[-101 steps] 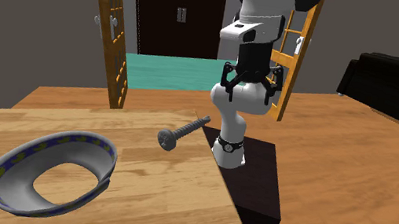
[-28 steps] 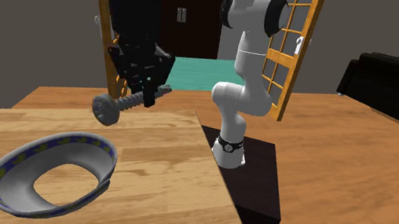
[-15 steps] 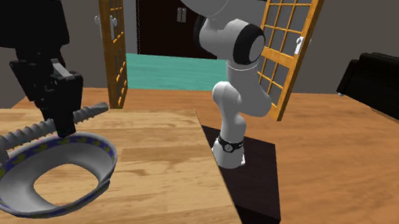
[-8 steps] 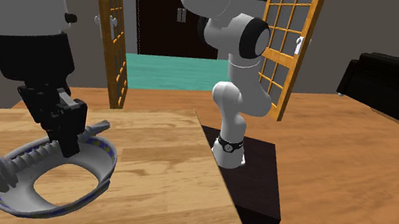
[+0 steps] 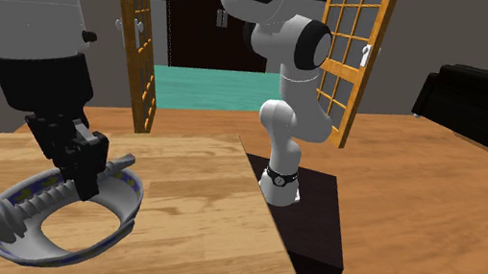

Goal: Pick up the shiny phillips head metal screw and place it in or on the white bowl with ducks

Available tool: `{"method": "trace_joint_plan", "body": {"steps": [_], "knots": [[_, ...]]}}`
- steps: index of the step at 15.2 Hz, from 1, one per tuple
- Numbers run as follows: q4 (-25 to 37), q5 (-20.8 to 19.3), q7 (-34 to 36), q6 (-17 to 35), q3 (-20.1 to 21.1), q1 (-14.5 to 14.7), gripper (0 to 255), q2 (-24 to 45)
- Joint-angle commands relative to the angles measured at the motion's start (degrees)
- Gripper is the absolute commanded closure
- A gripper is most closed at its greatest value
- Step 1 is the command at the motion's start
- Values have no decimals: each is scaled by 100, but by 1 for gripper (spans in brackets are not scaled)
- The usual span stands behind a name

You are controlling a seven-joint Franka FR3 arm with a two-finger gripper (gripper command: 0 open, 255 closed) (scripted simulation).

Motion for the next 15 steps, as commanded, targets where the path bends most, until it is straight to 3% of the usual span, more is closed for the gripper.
{"method": "trace_joint_plan", "body": {"steps": [1,2,7,11,15], "knots": [[-1,0,0,1,0,0,255,-1],[-1,0,0,1,0,0,0,-1],[0,0,0,1,0,0,0,0],[1590,131,25,-1058,0,-204,0,535],[1591,130,25,-1059,3,-206,0,536]]}}
